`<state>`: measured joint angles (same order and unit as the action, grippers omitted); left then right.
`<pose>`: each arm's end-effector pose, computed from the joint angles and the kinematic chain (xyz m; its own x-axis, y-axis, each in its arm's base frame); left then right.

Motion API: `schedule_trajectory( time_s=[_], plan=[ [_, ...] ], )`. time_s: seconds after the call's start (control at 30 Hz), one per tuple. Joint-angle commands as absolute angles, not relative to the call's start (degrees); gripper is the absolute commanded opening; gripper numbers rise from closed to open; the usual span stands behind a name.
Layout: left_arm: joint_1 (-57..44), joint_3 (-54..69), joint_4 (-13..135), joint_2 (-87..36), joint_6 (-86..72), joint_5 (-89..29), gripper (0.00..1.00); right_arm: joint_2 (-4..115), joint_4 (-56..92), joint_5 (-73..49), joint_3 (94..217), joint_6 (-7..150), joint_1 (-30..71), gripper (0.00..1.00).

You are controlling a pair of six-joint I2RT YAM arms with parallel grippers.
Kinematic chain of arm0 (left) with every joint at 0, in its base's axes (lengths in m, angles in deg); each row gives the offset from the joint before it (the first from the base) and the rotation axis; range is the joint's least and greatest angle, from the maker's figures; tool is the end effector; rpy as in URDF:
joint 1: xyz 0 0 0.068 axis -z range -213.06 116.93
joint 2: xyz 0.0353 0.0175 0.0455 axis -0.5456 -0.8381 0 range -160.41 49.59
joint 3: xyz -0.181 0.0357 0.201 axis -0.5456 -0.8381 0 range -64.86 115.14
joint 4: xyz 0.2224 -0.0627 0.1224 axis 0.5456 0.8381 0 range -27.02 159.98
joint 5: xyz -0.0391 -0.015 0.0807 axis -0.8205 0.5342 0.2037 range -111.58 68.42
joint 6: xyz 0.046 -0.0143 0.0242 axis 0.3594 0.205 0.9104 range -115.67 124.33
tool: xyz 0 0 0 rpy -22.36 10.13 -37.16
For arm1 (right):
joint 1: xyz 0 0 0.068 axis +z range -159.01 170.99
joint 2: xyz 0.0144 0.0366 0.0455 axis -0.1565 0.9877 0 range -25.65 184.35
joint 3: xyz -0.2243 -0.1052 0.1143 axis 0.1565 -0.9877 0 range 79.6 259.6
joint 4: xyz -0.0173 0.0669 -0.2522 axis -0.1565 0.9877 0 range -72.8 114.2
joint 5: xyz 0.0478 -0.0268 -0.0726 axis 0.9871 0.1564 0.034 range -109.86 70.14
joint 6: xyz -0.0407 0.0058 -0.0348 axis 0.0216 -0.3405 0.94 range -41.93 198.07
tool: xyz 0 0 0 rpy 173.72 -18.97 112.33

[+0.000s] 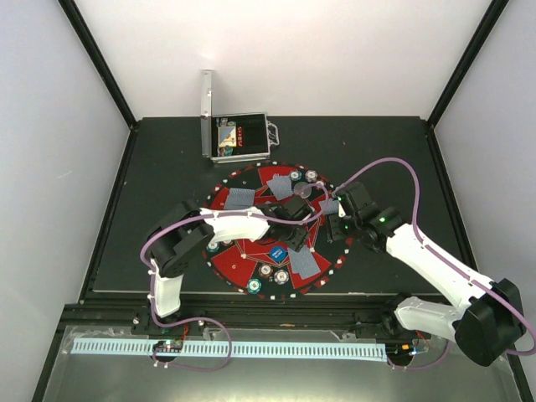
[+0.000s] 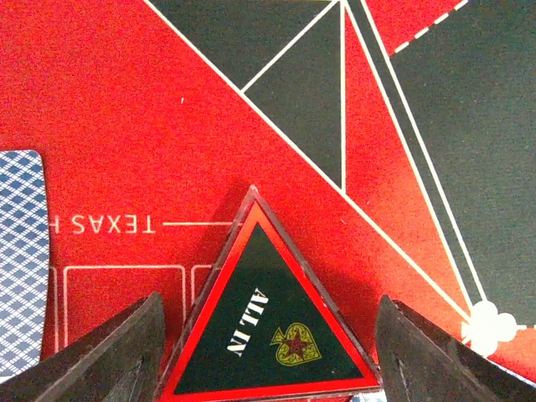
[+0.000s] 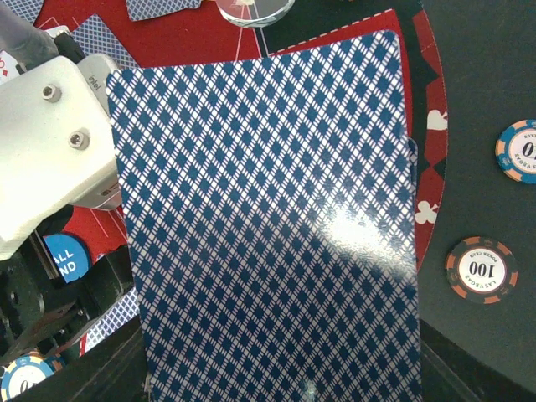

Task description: Distribute texas hold em gaming equipment

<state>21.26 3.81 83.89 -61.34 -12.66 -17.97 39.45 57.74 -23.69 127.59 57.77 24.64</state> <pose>0.2266 -0.3119 0.1420 -0.7298 0.5163 -0.4480 0.6073 0.7906 -0.0782 0.1839 0.1195 0.2457 -0.8410 -0.1440 -0.5215 -0.2466 0.9600 0.1326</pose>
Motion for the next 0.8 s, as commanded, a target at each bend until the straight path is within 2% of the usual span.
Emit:
schedule_trajectory(
  time_s=[0.0, 0.57, 0.77],
  plan=[
    [22.5, 2.2, 85.8, -60.4, -12.3, -20.9, 0.7, 39.5, 56.5, -23.1, 128.7, 58.3, 24.3, 0.62],
    [23.9, 1.1, 85.3, -57.8, -15.3, -22.4, 0.7, 39.8, 55.8, -21.3, 127.9, 58.8, 24.3, 0.62],
    [23.8, 0.8, 85.7, -52.8, -16.8, -17.8, 0.79, 39.8, 55.5, -20.7, 127.8, 59.0, 24.4, 0.62]
  ],
)
